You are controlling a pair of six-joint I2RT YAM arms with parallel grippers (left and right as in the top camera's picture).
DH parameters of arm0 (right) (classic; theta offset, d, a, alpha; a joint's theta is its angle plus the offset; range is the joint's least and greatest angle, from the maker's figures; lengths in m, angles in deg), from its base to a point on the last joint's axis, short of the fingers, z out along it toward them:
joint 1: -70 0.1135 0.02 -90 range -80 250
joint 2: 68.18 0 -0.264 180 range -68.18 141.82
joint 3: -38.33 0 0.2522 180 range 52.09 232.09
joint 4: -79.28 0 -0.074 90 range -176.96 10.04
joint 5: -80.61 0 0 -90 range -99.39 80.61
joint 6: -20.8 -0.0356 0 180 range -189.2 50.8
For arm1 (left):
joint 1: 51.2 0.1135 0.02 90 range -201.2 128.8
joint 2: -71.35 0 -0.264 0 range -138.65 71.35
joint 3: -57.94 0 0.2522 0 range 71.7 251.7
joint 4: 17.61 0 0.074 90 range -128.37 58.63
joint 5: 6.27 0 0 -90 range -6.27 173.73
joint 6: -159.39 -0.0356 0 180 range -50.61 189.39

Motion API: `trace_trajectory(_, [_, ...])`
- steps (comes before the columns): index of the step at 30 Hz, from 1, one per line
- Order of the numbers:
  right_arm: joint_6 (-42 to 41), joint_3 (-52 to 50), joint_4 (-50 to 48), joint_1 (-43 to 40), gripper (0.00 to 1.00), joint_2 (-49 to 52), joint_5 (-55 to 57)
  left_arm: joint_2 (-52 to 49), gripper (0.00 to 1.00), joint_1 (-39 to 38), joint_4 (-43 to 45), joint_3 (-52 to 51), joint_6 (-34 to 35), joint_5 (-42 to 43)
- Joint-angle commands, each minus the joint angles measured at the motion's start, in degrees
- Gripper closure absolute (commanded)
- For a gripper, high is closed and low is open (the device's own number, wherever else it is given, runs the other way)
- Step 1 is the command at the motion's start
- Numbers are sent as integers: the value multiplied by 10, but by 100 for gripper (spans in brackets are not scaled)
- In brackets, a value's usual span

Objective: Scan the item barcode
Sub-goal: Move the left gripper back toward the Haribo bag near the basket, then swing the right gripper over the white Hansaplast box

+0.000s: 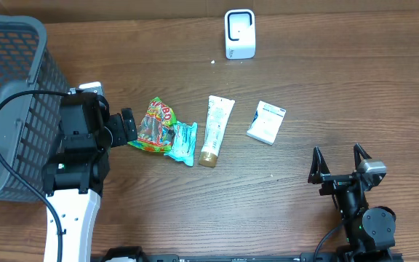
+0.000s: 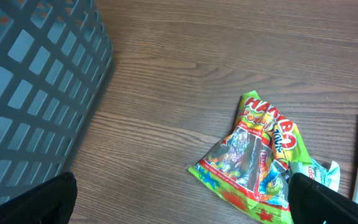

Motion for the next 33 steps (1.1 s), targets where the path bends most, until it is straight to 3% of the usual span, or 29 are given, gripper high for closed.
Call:
trace_trajectory(1, [2, -6, -2, 2, 0, -4, 4, 3, 0, 2, 0, 2, -8, -7])
trace_trajectory(18, [-2, -6, -16, 2, 0, -4, 14, 3, 0, 2, 0, 2, -8, -7])
trace_trajectory(24, [-8, 21, -42, -2, 0, 5, -117, 3, 0, 2, 0, 2, -8, -7])
trace_trajectory(29, [-32, 119, -28, -14, 0, 93, -174, 3, 0, 2, 0, 2, -8, -7])
trace_trajectory(33, [-30, 270, 39, -25, 0, 241, -220, 3, 0, 2, 0, 2, -8, -7])
